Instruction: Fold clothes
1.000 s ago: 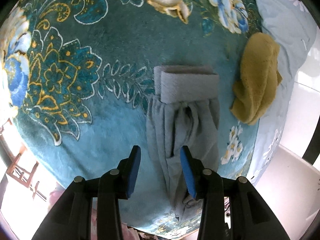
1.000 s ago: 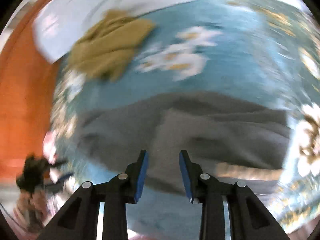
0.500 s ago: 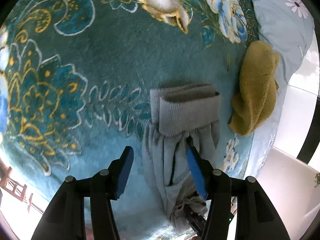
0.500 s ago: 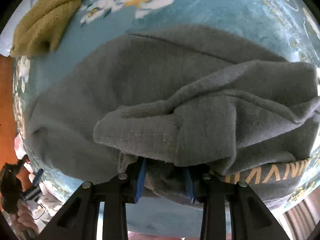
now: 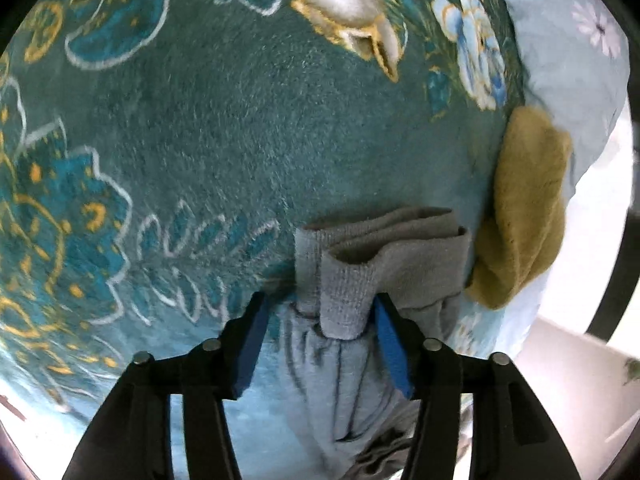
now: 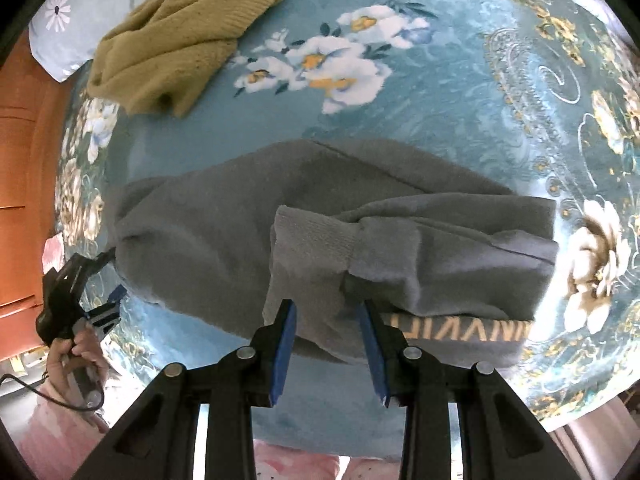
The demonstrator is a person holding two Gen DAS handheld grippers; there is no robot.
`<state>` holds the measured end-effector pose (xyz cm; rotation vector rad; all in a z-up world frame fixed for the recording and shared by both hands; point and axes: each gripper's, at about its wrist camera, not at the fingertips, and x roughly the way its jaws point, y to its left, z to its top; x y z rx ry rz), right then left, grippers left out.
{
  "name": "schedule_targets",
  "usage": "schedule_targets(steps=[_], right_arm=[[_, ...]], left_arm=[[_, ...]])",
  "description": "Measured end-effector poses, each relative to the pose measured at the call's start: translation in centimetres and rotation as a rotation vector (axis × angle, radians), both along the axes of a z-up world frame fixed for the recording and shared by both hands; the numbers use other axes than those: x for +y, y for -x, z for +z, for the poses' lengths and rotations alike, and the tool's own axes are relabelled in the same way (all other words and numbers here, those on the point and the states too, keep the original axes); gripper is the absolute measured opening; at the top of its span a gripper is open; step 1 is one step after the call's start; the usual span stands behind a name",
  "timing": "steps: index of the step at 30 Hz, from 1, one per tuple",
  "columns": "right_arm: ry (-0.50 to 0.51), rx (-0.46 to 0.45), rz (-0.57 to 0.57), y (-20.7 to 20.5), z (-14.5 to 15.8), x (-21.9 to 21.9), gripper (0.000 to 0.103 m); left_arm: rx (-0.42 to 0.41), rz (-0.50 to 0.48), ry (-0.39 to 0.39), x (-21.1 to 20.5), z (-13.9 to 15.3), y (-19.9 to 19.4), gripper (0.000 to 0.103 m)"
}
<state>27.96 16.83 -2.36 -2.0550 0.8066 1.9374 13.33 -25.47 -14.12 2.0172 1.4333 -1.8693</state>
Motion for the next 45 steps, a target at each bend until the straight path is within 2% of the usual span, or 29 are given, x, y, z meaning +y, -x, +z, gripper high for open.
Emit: schedule_targets(steps=[5, 9, 12, 15, 20, 26, 31, 34, 38, 41, 45], right_arm=[[-0.018, 0.018, 0.020, 0.1, 1.0, -0.4, 0.037], [-0.020, 0.043, 0.057, 1.1, 1.8, 0.0, 0.037], [-0.012, 0.063, 0.067, 1.3, 2.3, 0.7, 0.037], [0.000, 0.087, 0.065, 0.2, 3.4, 1.5, 0.037], [0.020, 0.130, 0.043, -1.7, 4.6, 3.3, 0.037], [0.038, 0.177, -0.045, -5.5, 5.2, 7.4, 0.037], [0.045, 0.183, -0.137, -9.6, 4.6, 11.3, 0.037], [0.052, 0.179, -0.193, -12.0, 4.0, 13.6, 0.037], [0.065, 0.173, -0.266, -15.0, 3.0, 16.4, 0.037], [0.081, 0.165, -0.310, -17.1, 2.2, 17.8, 0.037], [0.089, 0.161, -0.339, -18.6, 1.7, 19.2, 0.037]], left_arm=[[0.022, 0.090, -0.063, 0.0, 0.1, -0.8, 0.028], [0.083, 0.060, -0.041, 0.9, 2.7, -1.3, 0.023], [0.173, -0.052, 0.003, 2.4, 6.4, -1.0, 0.023], [0.274, -0.192, 0.061, 6.3, 10.7, -0.8, 0.022], [0.440, -0.428, 0.152, 12.4, 17.5, -2.9, 0.022], [0.586, -0.750, 0.261, 22.5, 22.4, -7.1, 0.022], [0.627, -0.986, 0.317, 30.6, 23.2, -11.5, 0.022], [0.580, -1.119, 0.344, 35.2, 22.0, -14.7, 0.022], [0.521, -1.270, 0.433, 40.0, 19.9, -18.2, 0.022], [0.508, -1.358, 0.498, 42.3, 19.0, -20.3, 0.022], [0.462, -1.396, 0.585, 43.5, 18.0, -21.5, 0.026]])
